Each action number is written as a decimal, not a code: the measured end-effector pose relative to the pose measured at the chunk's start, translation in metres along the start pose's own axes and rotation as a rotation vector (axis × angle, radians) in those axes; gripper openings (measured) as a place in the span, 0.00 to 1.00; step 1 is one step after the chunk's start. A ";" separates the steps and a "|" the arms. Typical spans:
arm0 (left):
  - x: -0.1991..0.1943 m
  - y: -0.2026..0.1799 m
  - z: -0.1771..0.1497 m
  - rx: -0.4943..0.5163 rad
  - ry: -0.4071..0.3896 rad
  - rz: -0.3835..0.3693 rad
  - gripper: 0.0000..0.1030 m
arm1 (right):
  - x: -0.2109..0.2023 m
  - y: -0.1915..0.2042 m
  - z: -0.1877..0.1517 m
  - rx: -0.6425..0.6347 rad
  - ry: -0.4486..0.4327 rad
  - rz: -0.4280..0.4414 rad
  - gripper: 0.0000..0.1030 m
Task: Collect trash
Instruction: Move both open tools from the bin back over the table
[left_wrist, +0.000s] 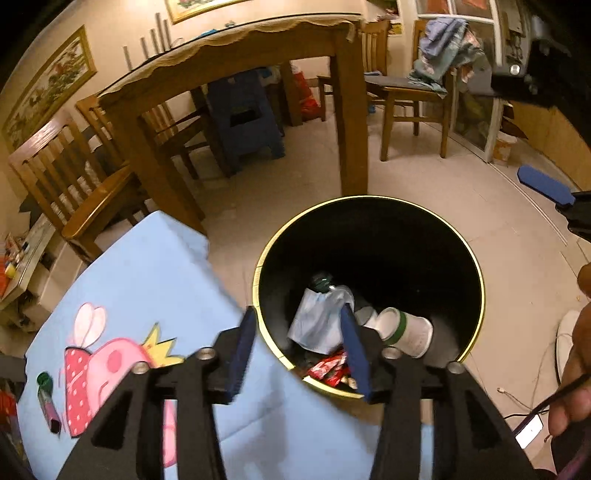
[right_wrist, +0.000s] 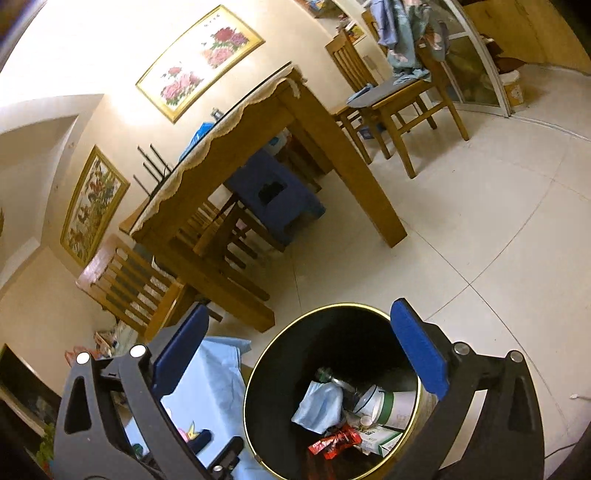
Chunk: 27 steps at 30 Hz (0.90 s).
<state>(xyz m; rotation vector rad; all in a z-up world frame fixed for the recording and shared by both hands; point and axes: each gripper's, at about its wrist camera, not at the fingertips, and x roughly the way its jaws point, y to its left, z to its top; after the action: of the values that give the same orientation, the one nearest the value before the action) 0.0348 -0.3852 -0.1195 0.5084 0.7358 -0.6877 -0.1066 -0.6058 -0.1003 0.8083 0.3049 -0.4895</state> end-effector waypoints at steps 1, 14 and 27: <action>-0.004 0.005 -0.002 -0.010 -0.007 0.013 0.58 | 0.002 0.007 -0.003 -0.014 0.006 -0.003 0.94; -0.069 0.090 -0.053 -0.124 -0.092 0.162 0.93 | 0.041 0.112 -0.062 -0.352 0.169 0.066 0.94; -0.117 0.318 -0.170 -0.436 -0.028 0.509 0.93 | 0.053 0.285 -0.234 -0.884 0.497 0.413 0.88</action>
<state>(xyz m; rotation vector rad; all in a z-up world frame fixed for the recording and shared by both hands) 0.1258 -0.0191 -0.0845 0.2641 0.6692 -0.0514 0.0713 -0.2783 -0.1023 0.0943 0.7284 0.2565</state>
